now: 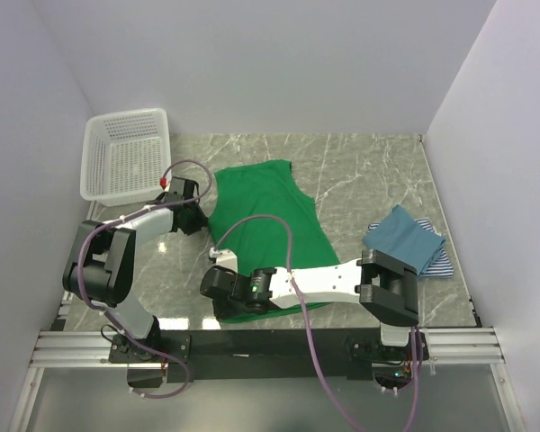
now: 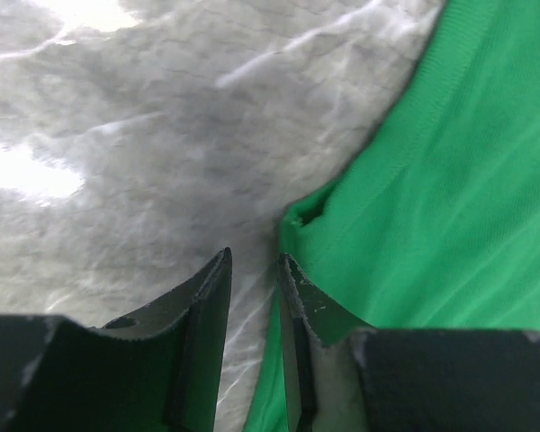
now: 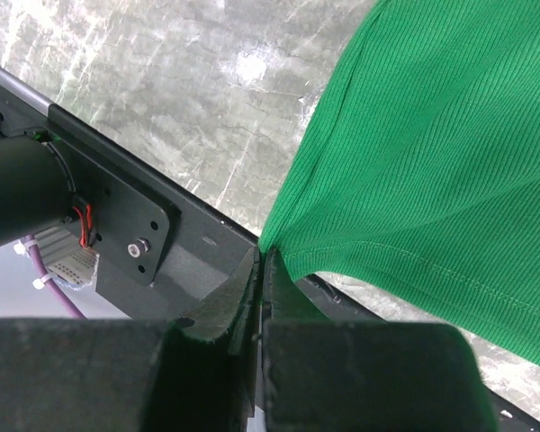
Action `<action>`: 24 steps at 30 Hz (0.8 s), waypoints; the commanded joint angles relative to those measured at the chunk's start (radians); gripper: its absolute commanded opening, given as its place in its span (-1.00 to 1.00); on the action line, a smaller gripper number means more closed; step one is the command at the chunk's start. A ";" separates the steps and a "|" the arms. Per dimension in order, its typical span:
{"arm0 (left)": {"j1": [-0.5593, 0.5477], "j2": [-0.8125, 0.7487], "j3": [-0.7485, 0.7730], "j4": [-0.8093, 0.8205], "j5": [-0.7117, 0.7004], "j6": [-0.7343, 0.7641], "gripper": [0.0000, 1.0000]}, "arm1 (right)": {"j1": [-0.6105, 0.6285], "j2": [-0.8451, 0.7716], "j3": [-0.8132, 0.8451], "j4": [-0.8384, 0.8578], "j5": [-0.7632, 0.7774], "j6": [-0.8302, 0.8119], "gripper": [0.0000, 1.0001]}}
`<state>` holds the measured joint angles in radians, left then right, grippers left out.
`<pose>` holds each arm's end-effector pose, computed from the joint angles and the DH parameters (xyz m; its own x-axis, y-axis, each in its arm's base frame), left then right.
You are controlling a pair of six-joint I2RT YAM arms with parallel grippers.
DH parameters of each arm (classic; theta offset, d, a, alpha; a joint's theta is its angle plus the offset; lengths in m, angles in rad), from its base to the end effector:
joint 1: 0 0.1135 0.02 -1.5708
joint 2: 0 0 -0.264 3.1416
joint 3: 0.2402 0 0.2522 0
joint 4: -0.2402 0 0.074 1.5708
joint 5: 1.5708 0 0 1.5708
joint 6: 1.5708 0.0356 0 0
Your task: Fold and stack the tank tops
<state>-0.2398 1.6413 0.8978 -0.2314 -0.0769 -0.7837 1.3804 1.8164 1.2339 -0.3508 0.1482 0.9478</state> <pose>0.3124 -0.0736 0.1646 -0.7071 -0.5517 -0.4424 -0.4294 0.8320 -0.3512 0.0784 0.3788 0.1972 -0.8639 -0.2383 -0.4436 -0.4334 0.8004 0.4141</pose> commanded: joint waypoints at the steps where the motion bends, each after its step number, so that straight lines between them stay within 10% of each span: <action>1: -0.007 -0.031 -0.020 0.135 0.046 -0.012 -0.34 | -0.006 -0.019 -0.016 0.026 0.022 0.013 -1.00; 17: -0.010 -0.178 -0.169 0.294 0.054 -0.049 -0.53 | -0.007 -0.019 -0.036 0.032 0.028 0.014 -1.00; 24: -0.010 -0.151 -0.154 0.299 0.069 -0.009 -0.32 | -0.007 -0.011 -0.028 0.033 0.024 0.013 -1.00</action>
<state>-0.2455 1.4685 0.7292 0.0364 -0.0227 -0.8131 1.3766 1.8164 1.2030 -0.3359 0.1490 0.9531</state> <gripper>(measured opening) 0.328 0.015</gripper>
